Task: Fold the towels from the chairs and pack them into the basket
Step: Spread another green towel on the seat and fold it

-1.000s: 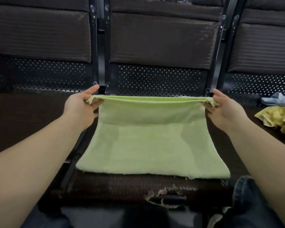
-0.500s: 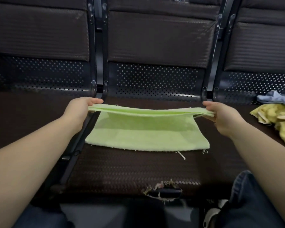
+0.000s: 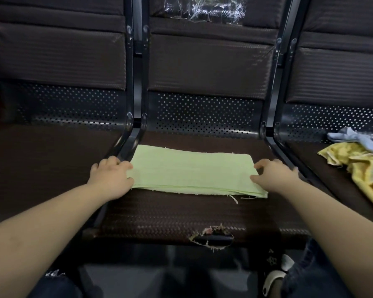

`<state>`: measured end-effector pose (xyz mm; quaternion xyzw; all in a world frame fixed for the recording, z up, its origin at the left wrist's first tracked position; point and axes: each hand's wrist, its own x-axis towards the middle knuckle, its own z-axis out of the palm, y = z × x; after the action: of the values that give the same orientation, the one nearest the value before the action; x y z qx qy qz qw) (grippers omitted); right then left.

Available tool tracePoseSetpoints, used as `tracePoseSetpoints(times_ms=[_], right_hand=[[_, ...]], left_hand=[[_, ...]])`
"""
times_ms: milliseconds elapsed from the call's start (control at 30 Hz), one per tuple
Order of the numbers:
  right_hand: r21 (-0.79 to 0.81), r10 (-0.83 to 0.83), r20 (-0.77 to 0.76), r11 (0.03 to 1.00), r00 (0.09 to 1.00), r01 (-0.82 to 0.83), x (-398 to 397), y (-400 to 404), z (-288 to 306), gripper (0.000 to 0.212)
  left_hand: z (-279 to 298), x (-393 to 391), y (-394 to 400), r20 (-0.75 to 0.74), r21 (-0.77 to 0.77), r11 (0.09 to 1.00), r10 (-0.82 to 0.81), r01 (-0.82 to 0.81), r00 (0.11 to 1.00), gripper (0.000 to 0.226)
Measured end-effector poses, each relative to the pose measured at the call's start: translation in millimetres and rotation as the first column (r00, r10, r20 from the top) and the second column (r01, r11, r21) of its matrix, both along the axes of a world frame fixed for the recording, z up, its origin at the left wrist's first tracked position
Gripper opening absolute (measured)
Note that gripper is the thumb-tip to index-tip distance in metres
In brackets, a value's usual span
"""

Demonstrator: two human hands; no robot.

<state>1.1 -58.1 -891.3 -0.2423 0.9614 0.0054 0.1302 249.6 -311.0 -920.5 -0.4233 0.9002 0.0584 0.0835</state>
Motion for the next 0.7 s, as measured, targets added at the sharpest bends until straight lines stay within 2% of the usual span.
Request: tracePoseSetpoints(times_ms=[100, 300, 500, 633, 700], right_hand=[[-0.048, 0.122, 0.027, 0.992, 0.992, -0.12, 21, -19, -8, 0.055], [-0.112, 0.383, 0.118, 0.922, 0.916, -0.371, 50, -66, -28, 0.053], [-0.16, 0.45, 0.132, 0.889, 0.883, -0.429, 47, -99, -46, 0.053], [-0.102, 0.426, 0.194, 0.905, 0.884, -0.413, 33, -105, -55, 0.055], [-0.077, 0.38, 0.206, 0.925, 0.902, -0.372, 22, -101, -57, 0.058]], left_hand=[[-2, -11, 11, -0.004, -0.015, 0.998, -0.058, 0.058, 0.998, 0.055], [-5, -59, 44, -0.018, 0.094, 0.954, -0.284, 0.285, 0.959, 0.055], [-19, -97, 48, -0.011, 0.145, 0.915, -0.38, 0.378, 0.925, 0.056], [-26, -104, 28, -0.008, 0.228, 0.925, -0.312, 0.306, 0.95, 0.06], [-30, -97, 10, 0.023, 0.216, 0.943, -0.265, 0.253, 0.964, 0.063]])
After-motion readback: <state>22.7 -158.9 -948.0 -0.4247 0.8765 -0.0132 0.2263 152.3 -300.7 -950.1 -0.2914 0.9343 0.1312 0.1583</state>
